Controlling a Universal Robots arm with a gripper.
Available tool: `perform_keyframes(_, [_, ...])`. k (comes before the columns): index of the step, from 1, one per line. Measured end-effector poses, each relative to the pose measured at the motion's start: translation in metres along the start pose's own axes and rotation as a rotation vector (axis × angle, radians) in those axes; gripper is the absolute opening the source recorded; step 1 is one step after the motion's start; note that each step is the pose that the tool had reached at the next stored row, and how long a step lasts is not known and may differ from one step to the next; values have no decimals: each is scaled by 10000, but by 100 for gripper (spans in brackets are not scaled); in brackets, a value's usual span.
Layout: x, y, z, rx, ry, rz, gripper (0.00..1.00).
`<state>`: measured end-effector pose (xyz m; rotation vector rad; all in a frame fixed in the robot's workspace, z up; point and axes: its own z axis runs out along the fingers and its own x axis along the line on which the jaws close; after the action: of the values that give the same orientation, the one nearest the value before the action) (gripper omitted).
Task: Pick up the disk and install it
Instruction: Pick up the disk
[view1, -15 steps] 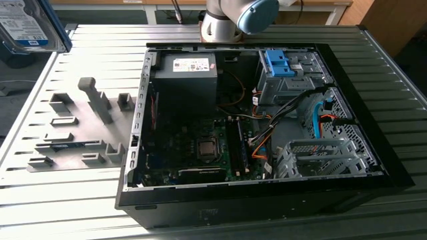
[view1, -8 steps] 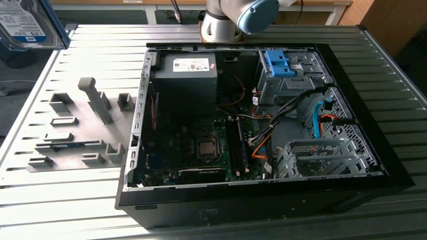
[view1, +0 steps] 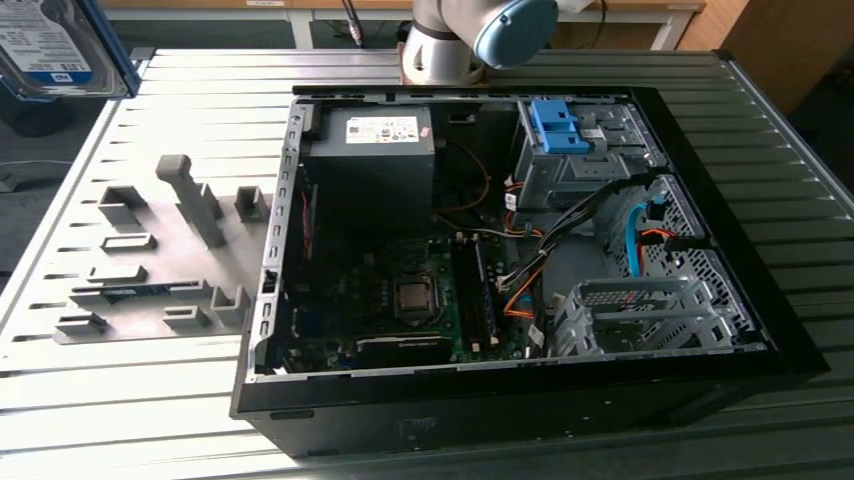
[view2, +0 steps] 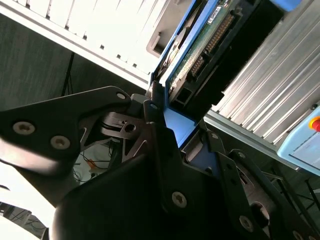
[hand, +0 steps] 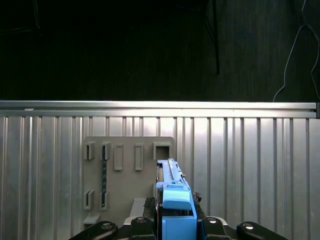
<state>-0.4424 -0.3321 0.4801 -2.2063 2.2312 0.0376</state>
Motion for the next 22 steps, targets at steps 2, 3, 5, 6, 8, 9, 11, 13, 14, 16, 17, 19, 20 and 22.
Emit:
perform_keyframes(2, [1, -10, 1, 2, -1, -1, 37])
perform_keyframes(3, [0, -17, 0, 1, -1, -1, 37])
perform_keyframes(5, [0, -29, 1, 2, -1, 0, 37])
perform_keyframes(6, [0, -35, 1, 2, -1, -1, 37])
perform_keyframes(8, [0, -46, 0, 2, -1, -1, 37])
perform_keyframes(9, [0, -52, 0, 2, -1, -1, 37])
perform_keyframes(11, [0, -62, 1, 3, -1, -1, 37])
perform_keyframes(13, [0, -73, 0, 2, -1, -1, 37])
perform_keyframes(14, [0, -78, 0, 2, -1, -1, 37])
perform_keyframes(16, [0, -90, 0, 2, -1, -1, 37])
perform_keyframes(17, [-1, -96, 0, 2, -1, -1, 37])
perform_keyframes(19, [-1, -107, 0, 2, -1, -1, 37])
perform_keyframes(20, [-1, -112, -1, 2, -1, 0, 37])
perform_keyframes(22, [-1, -121, 0, 2, -2, -1, 37])
